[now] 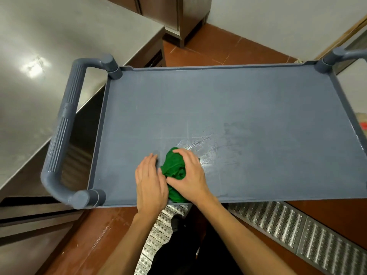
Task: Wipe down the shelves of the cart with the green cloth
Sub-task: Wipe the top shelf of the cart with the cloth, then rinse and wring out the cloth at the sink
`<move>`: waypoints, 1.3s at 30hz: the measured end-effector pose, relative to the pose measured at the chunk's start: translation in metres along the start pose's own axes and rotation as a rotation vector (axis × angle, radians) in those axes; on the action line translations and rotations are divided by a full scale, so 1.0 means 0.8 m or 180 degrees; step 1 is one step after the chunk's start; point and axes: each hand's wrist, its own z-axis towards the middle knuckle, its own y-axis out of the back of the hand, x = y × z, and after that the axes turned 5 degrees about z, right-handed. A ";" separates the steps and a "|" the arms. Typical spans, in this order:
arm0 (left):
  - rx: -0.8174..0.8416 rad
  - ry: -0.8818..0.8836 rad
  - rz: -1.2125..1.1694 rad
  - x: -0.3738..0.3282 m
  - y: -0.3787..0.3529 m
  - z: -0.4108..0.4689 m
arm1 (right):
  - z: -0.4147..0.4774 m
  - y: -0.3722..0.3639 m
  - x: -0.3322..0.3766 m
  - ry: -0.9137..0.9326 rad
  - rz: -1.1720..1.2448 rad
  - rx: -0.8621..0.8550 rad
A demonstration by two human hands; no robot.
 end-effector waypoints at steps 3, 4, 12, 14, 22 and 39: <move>-0.0019 -0.0094 -0.0027 -0.004 0.001 -0.001 | -0.002 0.024 -0.003 -0.0096 0.0103 0.0290; -0.0035 -0.0068 -0.0048 -0.005 0.001 0.000 | -0.003 0.032 -0.005 -0.0121 0.0138 0.0336; -0.0149 0.0141 -0.0563 -0.022 0.009 -0.002 | -0.015 0.069 -0.001 -0.1050 0.1148 -0.0309; -0.0135 0.0377 -0.0907 -0.040 0.018 -0.005 | -0.013 0.072 0.009 -0.1223 0.1460 -0.0403; 0.0055 0.1772 -0.3014 -0.099 0.054 -0.005 | -0.005 0.053 0.076 -0.1619 0.2595 -0.0019; -0.2288 0.2643 -0.5065 -0.066 0.265 -0.047 | -0.032 -0.024 0.279 0.0376 0.1750 0.2139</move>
